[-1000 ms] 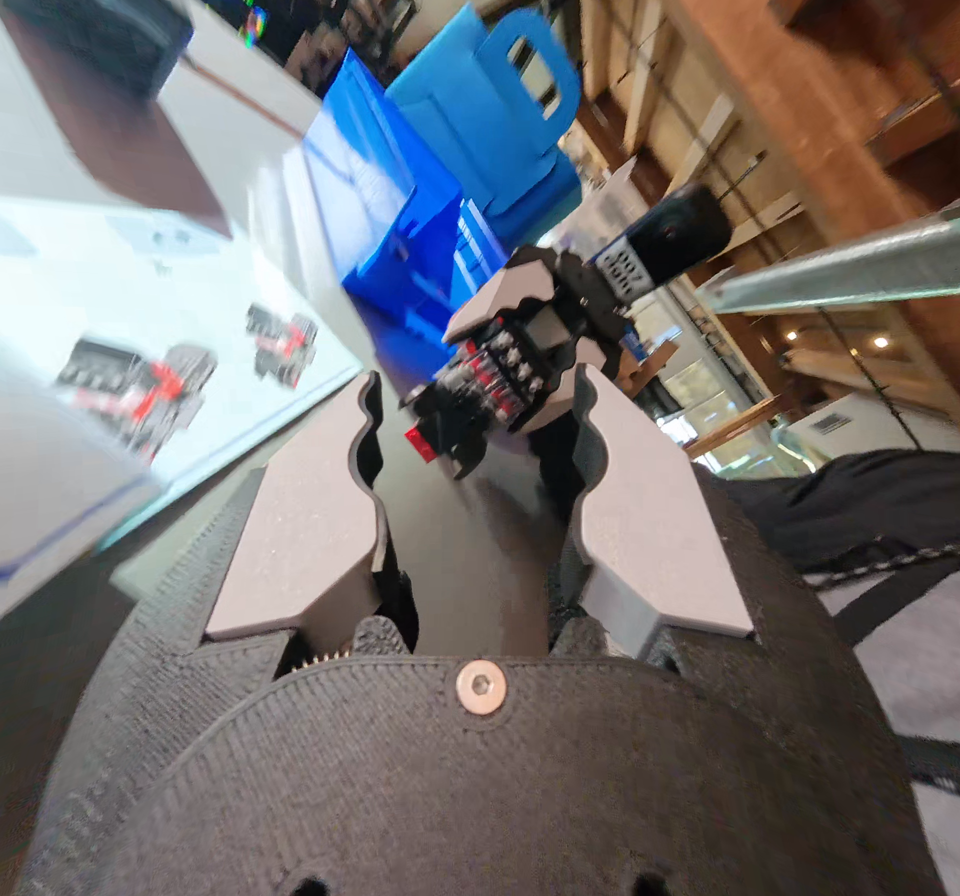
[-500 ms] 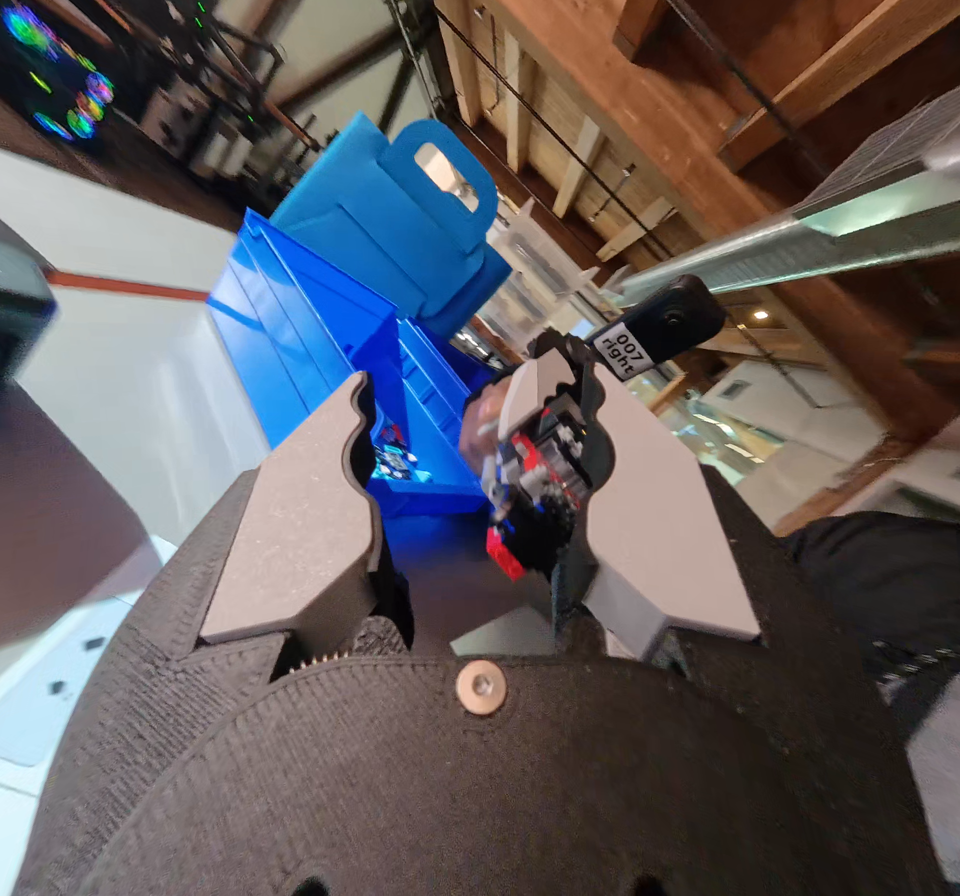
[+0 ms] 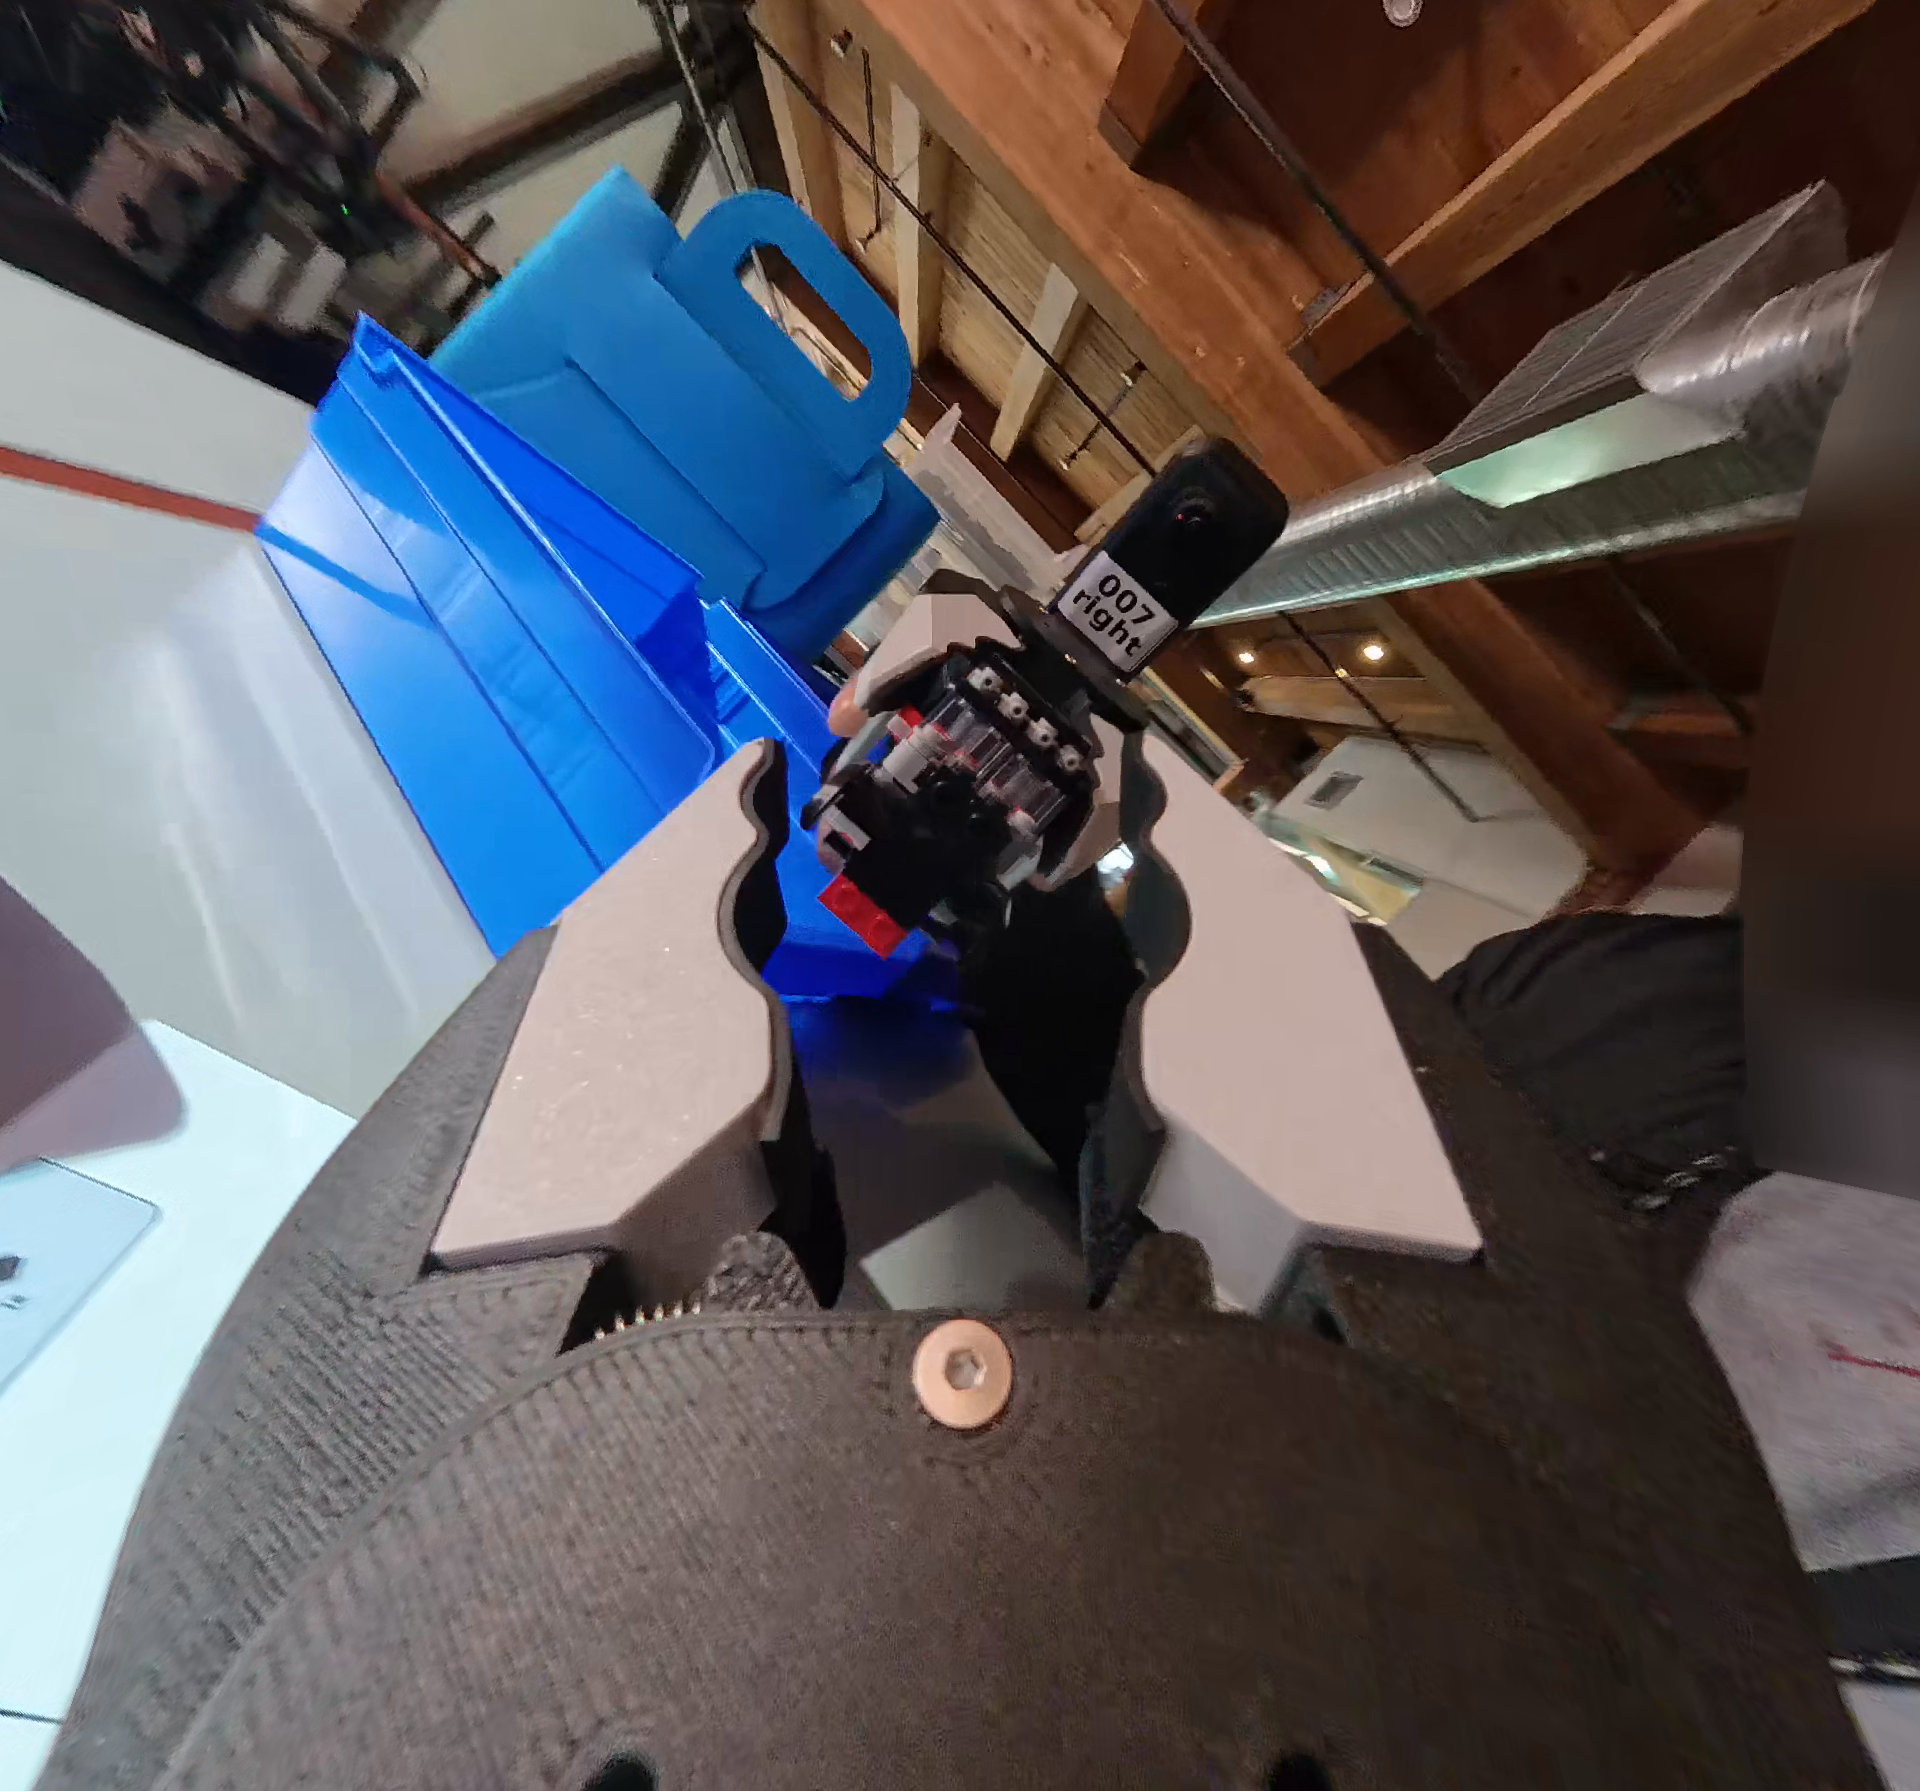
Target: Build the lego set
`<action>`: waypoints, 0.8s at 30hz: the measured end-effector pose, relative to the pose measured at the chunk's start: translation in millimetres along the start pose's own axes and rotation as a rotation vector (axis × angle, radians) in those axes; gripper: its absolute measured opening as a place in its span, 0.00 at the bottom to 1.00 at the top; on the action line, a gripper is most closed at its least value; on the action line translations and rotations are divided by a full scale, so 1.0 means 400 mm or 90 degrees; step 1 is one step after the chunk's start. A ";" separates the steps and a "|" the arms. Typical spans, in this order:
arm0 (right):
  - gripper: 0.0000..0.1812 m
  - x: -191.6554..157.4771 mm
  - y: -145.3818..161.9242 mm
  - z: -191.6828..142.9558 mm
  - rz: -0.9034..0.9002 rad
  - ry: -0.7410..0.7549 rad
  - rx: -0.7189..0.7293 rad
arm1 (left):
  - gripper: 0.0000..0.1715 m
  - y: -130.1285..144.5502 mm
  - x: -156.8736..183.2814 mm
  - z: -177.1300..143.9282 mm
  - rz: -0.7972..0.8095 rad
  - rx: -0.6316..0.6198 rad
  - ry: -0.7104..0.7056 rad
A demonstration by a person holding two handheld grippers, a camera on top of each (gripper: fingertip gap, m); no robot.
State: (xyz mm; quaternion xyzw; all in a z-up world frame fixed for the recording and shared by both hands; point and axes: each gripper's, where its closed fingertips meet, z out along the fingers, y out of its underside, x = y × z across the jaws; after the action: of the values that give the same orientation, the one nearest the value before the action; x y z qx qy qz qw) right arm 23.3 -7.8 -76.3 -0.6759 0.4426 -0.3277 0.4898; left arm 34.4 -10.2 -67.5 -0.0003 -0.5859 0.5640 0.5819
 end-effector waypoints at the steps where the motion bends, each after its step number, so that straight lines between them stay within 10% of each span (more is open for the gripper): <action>1: 0.29 0.002 -0.003 -0.002 0.016 -0.004 0.005 | 0.38 0.000 0.001 -0.001 0.029 0.001 -0.004; 14: 0.29 -0.027 -0.072 -0.033 0.065 -0.058 0.093 | 0.43 0.067 0.050 0.021 0.266 -0.069 0.017; 24: 0.29 -0.048 -0.080 -0.007 0.079 -0.081 0.123 | 0.35 0.087 0.053 0.039 0.256 -0.063 0.021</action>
State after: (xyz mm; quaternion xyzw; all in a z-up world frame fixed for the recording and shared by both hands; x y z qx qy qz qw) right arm 22.2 12.9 -45.3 -0.6164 0.4179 -0.2942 0.5990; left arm -6.2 6.1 -71.1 -0.1551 -0.5912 0.6391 0.4669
